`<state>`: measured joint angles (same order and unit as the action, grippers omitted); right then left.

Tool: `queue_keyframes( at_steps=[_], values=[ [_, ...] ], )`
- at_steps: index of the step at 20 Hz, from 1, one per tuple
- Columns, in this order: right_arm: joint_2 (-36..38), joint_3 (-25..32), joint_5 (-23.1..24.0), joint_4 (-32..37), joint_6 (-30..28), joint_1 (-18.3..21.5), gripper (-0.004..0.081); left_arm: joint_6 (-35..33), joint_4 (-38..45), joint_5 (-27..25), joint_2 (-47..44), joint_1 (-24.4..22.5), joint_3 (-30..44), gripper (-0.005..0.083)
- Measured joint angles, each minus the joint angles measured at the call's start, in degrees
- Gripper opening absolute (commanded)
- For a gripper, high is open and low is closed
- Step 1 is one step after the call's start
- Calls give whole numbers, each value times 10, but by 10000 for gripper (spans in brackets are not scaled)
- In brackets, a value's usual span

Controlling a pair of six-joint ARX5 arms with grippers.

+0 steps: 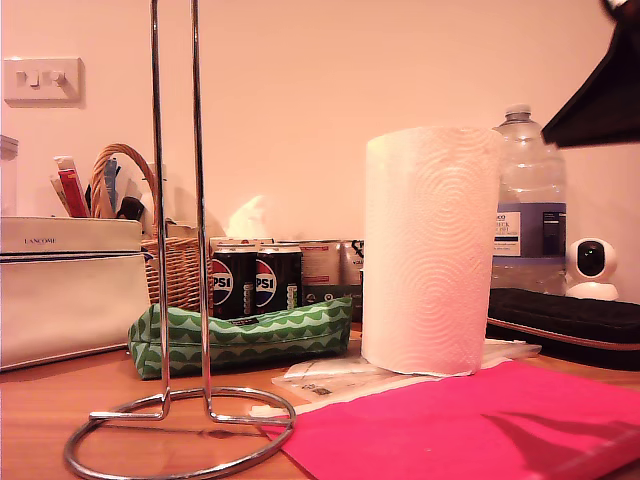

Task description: Insert the paper towel roll into the metallic stand.

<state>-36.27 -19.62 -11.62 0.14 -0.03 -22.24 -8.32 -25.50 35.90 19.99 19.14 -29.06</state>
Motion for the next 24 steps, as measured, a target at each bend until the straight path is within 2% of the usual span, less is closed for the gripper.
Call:
queue_keyframes(
  at_steps=[4, 11, 16, 20, 24],
  values=[
    [0, 0, 0, 3, 0, 0, 96, 5, 13, -7, 12, 0, 0, 398],
    [0, 0, 0, 25, 0, 0, 96, 11, 98, -10, 130, 0, 0, 398],
    [0, 0, -3, 28, 0, 0, 96, 18, 125, -4, 196, 0, 0, 395],
    [0, 0, -3, 28, 0, 0, 96, 17, 142, -4, 214, 0, 1, 395],
    [0, 0, -3, 28, 0, 0, 96, 5, 214, -2, 212, 0, 41, 395]
  ],
)
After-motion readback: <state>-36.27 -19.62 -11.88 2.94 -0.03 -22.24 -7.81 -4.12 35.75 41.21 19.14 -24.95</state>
